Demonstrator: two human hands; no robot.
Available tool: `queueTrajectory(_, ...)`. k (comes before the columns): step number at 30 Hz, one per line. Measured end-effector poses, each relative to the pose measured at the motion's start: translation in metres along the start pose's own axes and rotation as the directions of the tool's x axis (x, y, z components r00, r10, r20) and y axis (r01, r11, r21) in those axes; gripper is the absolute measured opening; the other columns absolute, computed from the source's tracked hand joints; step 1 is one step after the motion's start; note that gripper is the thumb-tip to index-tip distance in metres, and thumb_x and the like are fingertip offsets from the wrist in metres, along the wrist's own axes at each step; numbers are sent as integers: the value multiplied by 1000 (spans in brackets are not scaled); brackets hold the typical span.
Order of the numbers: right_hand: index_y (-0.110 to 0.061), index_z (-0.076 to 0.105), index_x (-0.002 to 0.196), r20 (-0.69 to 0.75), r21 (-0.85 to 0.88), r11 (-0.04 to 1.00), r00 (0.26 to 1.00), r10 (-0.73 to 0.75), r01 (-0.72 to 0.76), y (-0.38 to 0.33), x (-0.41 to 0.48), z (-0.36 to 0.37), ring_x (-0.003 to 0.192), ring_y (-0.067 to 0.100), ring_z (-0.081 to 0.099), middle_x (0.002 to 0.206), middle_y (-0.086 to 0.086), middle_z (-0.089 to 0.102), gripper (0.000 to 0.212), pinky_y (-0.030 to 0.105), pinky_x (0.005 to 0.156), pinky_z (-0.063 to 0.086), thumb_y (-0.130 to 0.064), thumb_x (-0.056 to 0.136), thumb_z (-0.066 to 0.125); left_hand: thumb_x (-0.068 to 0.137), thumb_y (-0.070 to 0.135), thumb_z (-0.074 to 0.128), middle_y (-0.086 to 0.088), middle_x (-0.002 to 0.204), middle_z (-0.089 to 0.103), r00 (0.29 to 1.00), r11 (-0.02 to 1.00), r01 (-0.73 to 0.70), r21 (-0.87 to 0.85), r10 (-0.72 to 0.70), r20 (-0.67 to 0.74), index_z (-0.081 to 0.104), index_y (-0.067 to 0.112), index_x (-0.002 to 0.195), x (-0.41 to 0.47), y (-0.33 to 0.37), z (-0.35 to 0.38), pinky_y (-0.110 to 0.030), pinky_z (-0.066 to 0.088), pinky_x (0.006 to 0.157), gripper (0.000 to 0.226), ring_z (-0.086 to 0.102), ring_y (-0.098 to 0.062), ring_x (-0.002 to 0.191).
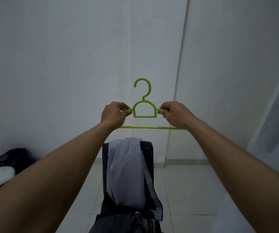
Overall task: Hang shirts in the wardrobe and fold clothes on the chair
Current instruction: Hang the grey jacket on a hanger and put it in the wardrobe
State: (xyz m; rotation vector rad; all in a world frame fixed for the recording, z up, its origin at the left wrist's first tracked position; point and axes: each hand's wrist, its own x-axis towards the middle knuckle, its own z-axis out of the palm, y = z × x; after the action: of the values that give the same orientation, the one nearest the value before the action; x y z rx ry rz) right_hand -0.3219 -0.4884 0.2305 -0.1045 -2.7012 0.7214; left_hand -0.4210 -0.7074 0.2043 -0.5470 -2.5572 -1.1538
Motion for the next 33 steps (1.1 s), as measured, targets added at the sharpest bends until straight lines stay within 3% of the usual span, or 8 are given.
queueTrajectory(3, -21, 68, 113, -38, -22, 999, 999, 35, -36, 5, 9, 18, 79, 14, 58, 90, -2, 65, 20, 28, 63, 42, -29, 104, 52, 89, 38, 72, -8, 126, 61, 998, 997, 4, 76, 1, -66, 70, 22, 113, 12, -22, 12, -32, 46, 83, 28, 61, -25, 109)
queueTrajectory(5, -22, 66, 119, -41, -24, 997, 997, 66, -67, 11, 14, 27, 85, 19, 60, 97, 1, 66, 22, 32, 73, 48, -28, 104, 51, 87, 38, 74, -11, 125, 55, 991, 995, 49, 87, -38, -125, 65, 23, 112, 20, -37, 20, -38, 50, 87, 31, 58, -28, 110)
queueTrajectory(11, -27, 70, 112, -45, -58, 990, 991, 127, -129, 47, 42, 54, 98, 23, 62, 105, 0, 68, 23, 40, 84, 52, -37, 104, 52, 92, 29, 69, -9, 110, 61, 988, 989, 146, 20, -145, -52, 52, 16, 108, 49, -87, 61, -34, 41, 74, 27, 55, -22, 92)
queueTrajectory(14, -20, 69, 109, -42, -79, 985, 987, 152, -155, 71, 70, 71, 93, 26, 63, 98, 5, 68, 23, 34, 71, 49, -31, 105, 48, 95, 30, 63, -6, 101, 65, 970, 971, 237, -21, -236, 66, 57, 16, 101, 67, -111, 92, -31, 39, 71, 16, 59, -23, 91)
queueTrajectory(17, -16, 68, 103, -36, -73, 983, 986, 164, -166, 89, 98, 87, 84, 25, 63, 87, 4, 66, 22, 29, 59, 38, -25, 105, 48, 95, 34, 61, -7, 106, 68, 956, 970, 234, 62, -242, 165, 62, 17, 100, 84, -134, 122, -31, 43, 77, 17, 61, -25, 96)
queueTrajectory(22, -27, 66, 107, 11, -52, 990, 991, 133, -132, 119, 156, 115, 72, 14, 58, 80, -8, 63, 17, 31, 60, 43, -28, 104, 49, 97, 37, 59, -12, 117, 69, 881, 940, 260, 220, -325, 345, 70, 10, 111, 124, -173, 178, -32, 49, 85, 32, 63, -28, 105)
queueTrajectory(26, -26, 65, 101, 23, -20, 992, 992, 126, -126, 140, 191, 130, 67, 15, 56, 76, -2, 61, 19, 31, 57, 40, -39, 102, 52, 97, 42, 55, -14, 129, 64, 782, 901, 264, 345, -409, 470, 64, 7, 126, 145, -198, 224, -34, 47, 94, 46, 58, -32, 118)
queueTrajectory(33, -21, 65, 98, 0, -32, 990, 991, 134, -134, 174, 233, 150, 63, 14, 51, 69, 1, 55, 21, 29, 55, 35, -37, 103, 52, 81, 79, 46, -11, 136, 55, 771, 823, 259, 505, -491, 406, 55, 21, 134, 181, -213, 294, -45, 41, 102, 79, 48, -35, 127)
